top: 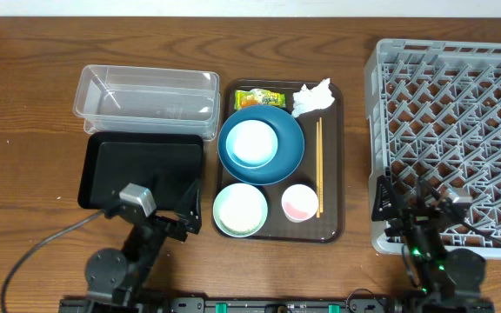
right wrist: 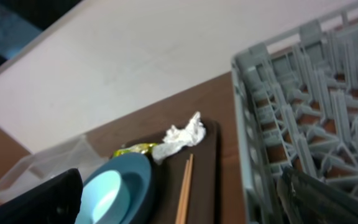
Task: Sort waste into correct bins and load items into the dishwasher rack
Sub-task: 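Reach the left gripper down to the pale green rice bowl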
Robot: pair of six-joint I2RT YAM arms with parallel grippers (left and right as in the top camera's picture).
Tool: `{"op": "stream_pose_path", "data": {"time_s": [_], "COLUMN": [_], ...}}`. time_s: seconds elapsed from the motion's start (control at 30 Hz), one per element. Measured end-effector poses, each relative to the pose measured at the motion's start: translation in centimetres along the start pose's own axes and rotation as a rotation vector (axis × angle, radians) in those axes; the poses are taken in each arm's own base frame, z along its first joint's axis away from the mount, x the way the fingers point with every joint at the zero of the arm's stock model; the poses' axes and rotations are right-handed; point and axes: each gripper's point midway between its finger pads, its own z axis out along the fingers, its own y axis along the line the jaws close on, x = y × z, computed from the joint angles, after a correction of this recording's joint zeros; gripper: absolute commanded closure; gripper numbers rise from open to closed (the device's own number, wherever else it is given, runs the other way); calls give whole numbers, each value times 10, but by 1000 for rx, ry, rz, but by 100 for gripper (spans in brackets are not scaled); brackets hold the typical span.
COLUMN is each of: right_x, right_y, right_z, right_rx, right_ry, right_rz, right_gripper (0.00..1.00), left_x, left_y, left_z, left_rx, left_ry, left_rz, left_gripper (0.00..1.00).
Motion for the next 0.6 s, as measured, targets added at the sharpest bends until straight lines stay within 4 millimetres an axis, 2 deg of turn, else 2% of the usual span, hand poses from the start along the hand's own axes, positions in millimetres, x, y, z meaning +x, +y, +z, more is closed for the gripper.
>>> {"op": "stream_pose_path", "data": {"time_s": [0.1,0.2,0.3,0.4,0.5,0.53,0.6], "right_x": [-26,-41,-44,-43,-45,-47,-51], "right_y": [21,33,35,34,33,34,36], "right_z": [-12,-18,-16,-11,-5,-4,-2], "right_rx": [-3,26,70,122,162,171,186], "right_ry": [26,102,210,340,439,467,514], "right_rz": [-47,-62,-45,-16,-13,-11,-10], "right_gripper": [1,1,1,1,1,1,1], "left_x": [-9,-5,2,-3,-15,-18,-20], "left_y": [-3,-2,-4,-14,-25,-28,-32], "left_z": [4,12,17,23,30,33,34], "left_rx": [-28,-67,-91,-81,-46,-33,-15], "left_ry": [93,244,424,552,598,603,616], "left_rz": [-24,-62,-113,-160,-185,-190,-201], "left_gripper": [9,9,9,9,9,2,2]}}
